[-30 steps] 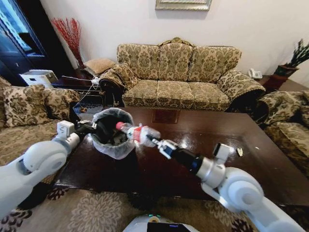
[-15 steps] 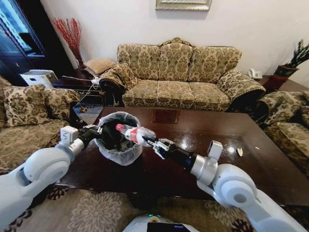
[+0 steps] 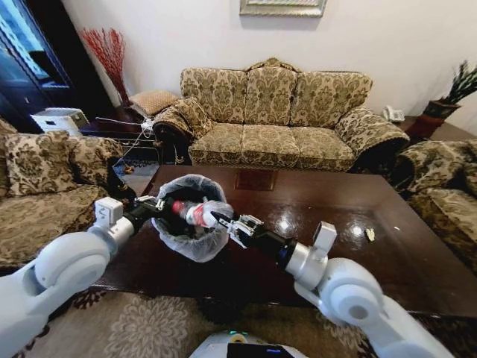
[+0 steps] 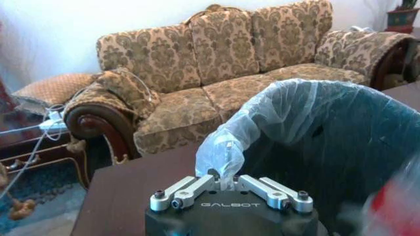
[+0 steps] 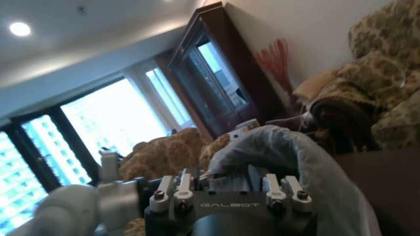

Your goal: Move to the front of the table and place the trash on the table into the trash bin.

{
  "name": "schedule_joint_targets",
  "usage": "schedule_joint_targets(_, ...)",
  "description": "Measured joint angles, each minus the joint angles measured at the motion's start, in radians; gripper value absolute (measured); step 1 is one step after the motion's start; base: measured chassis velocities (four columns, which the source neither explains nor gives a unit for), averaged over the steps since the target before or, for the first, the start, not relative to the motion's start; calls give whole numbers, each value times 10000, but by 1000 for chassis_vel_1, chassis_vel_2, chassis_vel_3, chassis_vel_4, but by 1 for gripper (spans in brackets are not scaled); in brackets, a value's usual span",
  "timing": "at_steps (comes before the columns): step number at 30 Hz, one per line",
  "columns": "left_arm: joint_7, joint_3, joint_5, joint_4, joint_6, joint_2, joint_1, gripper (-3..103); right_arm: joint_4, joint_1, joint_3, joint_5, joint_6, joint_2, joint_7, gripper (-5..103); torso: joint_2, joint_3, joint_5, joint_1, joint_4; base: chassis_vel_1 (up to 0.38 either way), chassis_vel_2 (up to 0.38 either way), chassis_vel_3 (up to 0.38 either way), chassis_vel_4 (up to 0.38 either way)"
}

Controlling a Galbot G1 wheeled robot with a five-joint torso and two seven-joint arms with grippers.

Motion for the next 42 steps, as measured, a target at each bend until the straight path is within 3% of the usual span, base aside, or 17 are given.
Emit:
schedule_joint_targets(5,-15,-5,-38,-115,37,-102,60,1,-196,168,-39,-282,143,87,44,65,0,1,-1,1,1,0,0,0,0)
schedule_joint_targets(7,-17,32,-25,17,46,-138,67,1,-258,-90,370,-301,712,17,-807,76,0,0,0,0,0,0,0,0,0)
schedule_joint_targets(10,-40,64,-58,143,66,-139,52,1,-297,-326,761,-374,1069,-15,-1382,81,0,0,-1,0,0,0,0,0,0)
schedule_joint_targets(11,-184,82,-366,275,201,-129,-2,1,-344,-653,1324,-440,1521,-48,-2028,91,0,0,-1,0,0,0,0,0,0)
schedule_joint_targets(13,-364,84,-794,308,349,-121,-61,1,-351,-844,1594,-493,1788,-66,-2254,96,0,1,-1,1,1,0,0,0,0)
schedule_joint_targets(16,-1334,-36,-2518,321,906,-103,-264,1,-500,-1570,2383,-1600,3055,89,-2134,100,0,0,-4,1,-2,0,0,0,0)
schedule_joint_targets(17,-1334,-36,-2518,321,906,-103,-264,1,-500,-1570,2383,-1600,3055,89,-2134,100,0,0,-4,1,-2,0,0,0,0)
schedule_joint_targets(19,-1874,-201,-3433,325,1032,-106,-333,1,-766,-1927,2678,-2579,3617,264,-1835,100,0,0,3,0,0,0,0,0,0)
schedule_joint_targets(20,-2722,-380,-4957,326,1142,-113,-473,1,-1325,-2474,3197,-4095,3929,533,-1390,100,0,0,2,0,2,0,0,0,0)
schedule_joint_targets(21,-3241,-512,-5806,352,1150,-120,-576,1,-1636,-2792,3525,-4684,3865,674,-1096,100,1,0,-3,0,1,0,0,0,0)
schedule_joint_targets(24,-3782,-613,-6419,467,928,-138,-744,1,-2043,-3249,4061,-5141,3575,880,-581,100,0,1,4,0,-1,0,0,0,0)
schedule_joint_targets(27,-4266,-934,-6692,727,663,-183,-940,1,-3097,-3856,5080,-6133,3741,1300,-246,100,0,0,2,0,-2,0,0,0,0)
schedule_joint_targets(32,-4290,-1145,-6827,715,683,-122,-964,1,-3926,-4039,5693,-6544,4126,1494,-299,100,0,0,-3,0,0,0,0,0,0)
schedule_joint_targets(35,-4254,-1161,-6816,522,756,-69,-1088,1,-5379,-3917,6310,-6909,4657,1761,-450,100,0,0,0,0,2,-26,-43,45,46)
schedule_joint_targets(37,-4245,-1161,-6805,505,762,-69,-1089,1,-5557,-3910,6361,-6912,4711,1783,-466,100,0,0,0,0,3,-94,-90,85,91)
schedule_joint_targets(40,-4010,-1064,-6399,369,820,-138,-980,1,-6635,-3935,6577,-5962,4588,1819,-270,100,0,0,-2,0,1,-128,-137,147,137)
schedule_joint_targets(42,-3958,-1021,-6282,354,820,-157,-959,1,-6954,-3908,6598,-5820,4575,1805,-229,100,0,0,0,0,0,-190,-185,226,195)
